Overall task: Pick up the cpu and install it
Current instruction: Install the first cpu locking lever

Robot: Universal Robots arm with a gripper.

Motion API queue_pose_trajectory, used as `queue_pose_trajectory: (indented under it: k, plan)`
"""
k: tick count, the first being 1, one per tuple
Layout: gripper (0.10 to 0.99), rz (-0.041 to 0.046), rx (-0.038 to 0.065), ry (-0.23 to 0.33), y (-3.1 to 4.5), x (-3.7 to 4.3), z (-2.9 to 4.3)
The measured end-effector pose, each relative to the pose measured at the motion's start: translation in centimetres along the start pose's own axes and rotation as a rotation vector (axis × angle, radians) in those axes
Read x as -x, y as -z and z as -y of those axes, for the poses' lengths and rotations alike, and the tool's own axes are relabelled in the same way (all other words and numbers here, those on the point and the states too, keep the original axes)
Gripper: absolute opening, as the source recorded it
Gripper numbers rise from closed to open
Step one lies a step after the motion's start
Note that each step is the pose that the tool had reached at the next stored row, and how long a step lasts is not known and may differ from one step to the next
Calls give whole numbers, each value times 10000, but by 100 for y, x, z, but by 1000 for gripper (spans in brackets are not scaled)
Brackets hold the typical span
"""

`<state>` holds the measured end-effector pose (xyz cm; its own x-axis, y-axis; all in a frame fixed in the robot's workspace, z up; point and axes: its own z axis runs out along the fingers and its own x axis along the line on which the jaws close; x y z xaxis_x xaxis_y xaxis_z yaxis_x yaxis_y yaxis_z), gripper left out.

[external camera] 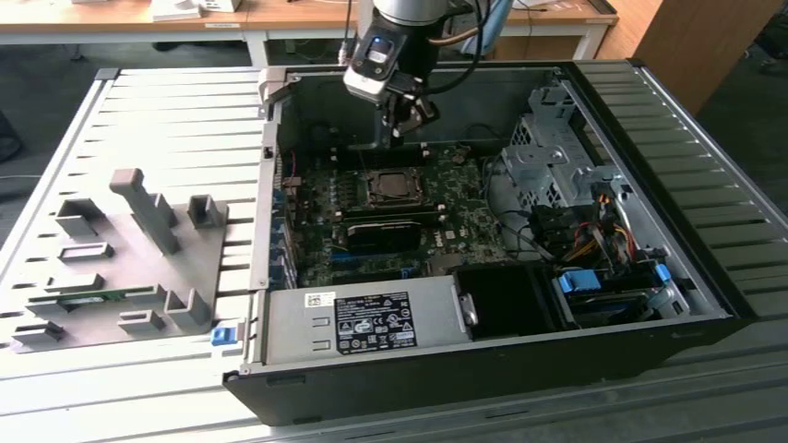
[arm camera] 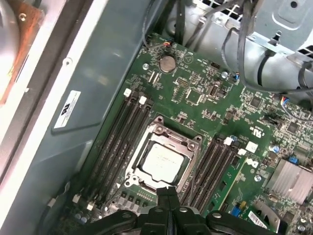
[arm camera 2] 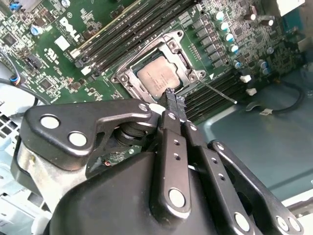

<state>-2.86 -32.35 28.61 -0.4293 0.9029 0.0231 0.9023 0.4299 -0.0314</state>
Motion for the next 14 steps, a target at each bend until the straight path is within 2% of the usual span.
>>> queue_pose_trajectory:
  k: [14]
  plan:
    - [106,27,-22,984,0,0,0]
